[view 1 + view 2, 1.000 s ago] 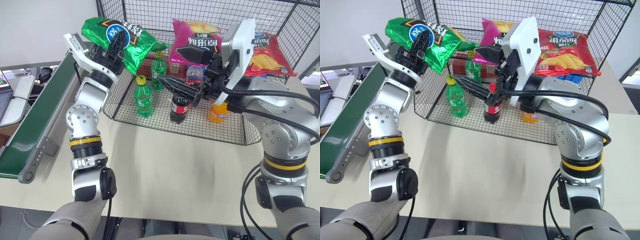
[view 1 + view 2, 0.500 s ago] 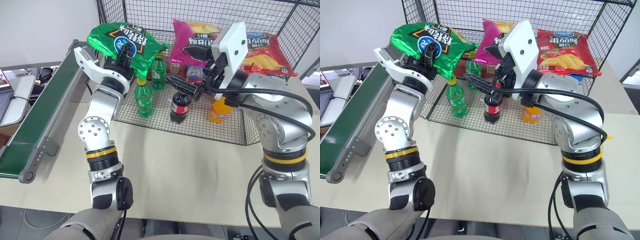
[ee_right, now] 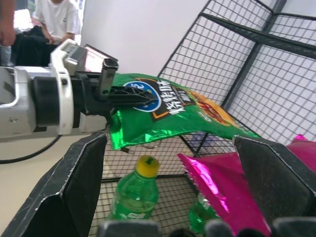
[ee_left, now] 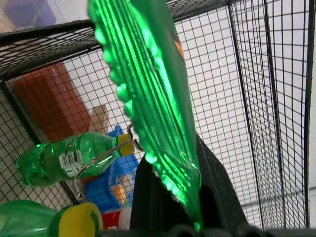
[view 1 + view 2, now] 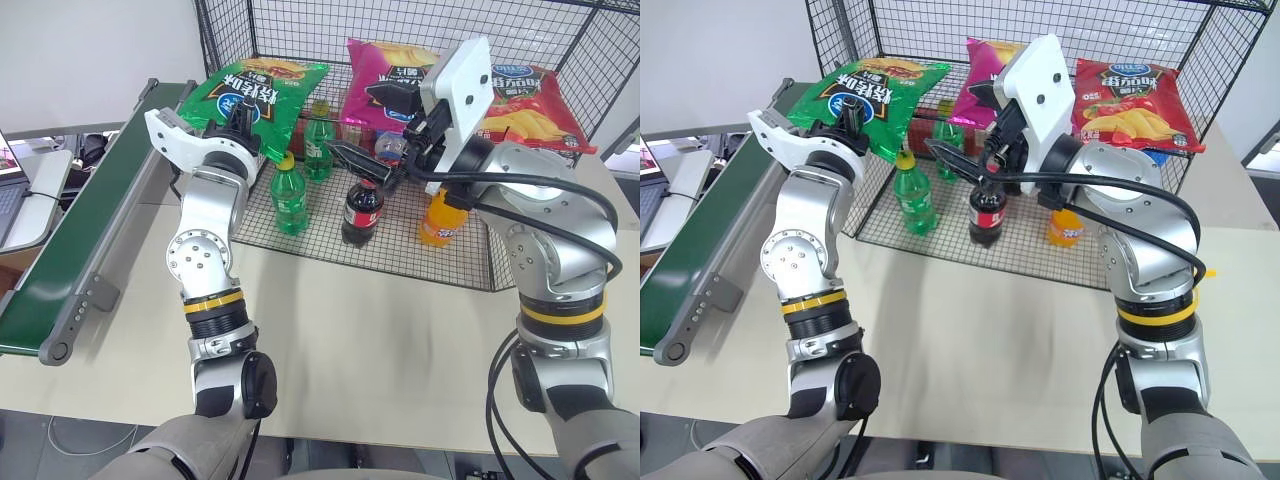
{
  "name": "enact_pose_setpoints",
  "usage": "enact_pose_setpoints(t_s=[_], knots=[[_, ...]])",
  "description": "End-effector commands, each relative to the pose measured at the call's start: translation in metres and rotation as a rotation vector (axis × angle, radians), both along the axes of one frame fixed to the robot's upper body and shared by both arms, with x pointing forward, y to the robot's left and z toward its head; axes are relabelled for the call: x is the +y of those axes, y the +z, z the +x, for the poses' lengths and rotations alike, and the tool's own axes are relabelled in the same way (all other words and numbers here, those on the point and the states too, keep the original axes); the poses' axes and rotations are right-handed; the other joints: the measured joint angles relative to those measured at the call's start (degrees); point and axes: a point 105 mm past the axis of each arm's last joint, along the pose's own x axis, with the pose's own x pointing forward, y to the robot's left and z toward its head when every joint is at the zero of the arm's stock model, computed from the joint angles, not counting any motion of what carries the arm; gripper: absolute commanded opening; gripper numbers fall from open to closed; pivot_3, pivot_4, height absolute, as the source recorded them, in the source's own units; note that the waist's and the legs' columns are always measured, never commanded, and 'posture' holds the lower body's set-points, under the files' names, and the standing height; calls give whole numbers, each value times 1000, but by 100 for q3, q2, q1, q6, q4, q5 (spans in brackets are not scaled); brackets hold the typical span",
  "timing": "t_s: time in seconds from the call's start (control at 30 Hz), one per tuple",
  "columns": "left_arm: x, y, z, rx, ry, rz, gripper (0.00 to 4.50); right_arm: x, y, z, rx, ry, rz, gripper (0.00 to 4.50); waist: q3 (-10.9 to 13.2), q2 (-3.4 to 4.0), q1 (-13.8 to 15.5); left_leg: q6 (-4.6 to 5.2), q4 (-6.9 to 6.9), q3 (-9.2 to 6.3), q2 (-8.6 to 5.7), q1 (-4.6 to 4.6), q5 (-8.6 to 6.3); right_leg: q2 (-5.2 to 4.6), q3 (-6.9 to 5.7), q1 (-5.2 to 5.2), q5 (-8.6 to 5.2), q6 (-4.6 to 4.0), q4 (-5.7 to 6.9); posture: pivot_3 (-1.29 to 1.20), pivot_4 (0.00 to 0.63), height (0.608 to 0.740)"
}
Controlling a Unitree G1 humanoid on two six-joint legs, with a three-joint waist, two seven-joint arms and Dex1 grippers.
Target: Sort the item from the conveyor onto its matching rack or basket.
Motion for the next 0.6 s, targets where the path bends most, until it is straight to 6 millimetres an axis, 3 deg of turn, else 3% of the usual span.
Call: enact_pose_setpoints(t_s=[0.03, 0.23, 0.6], knots=[[-21, 22, -6, -69, -57, -2, 36, -6, 27, -2, -100, -48, 67, 4500, 0, 0, -1, 0, 0, 0, 0, 0, 0, 0, 1, 0, 0, 0, 0, 0, 150, 740], [-27, 31, -3, -81, -58, -9, 36, -15, 44, 5, -142, -129, 140, 4500, 0, 0, 26, -5, 0, 0, -1, -2, 3, 0, 1, 0, 0, 0, 0, 0, 150, 740], [-31, 28, 21, -49, -52, -22, 36, -15, 43, 4, -143, -139, 134, 4500, 0, 0, 36, -5, 0, 3, -4, -2, 3, 1, 5, 0, 0, 0, -2, 0, 150, 740]])
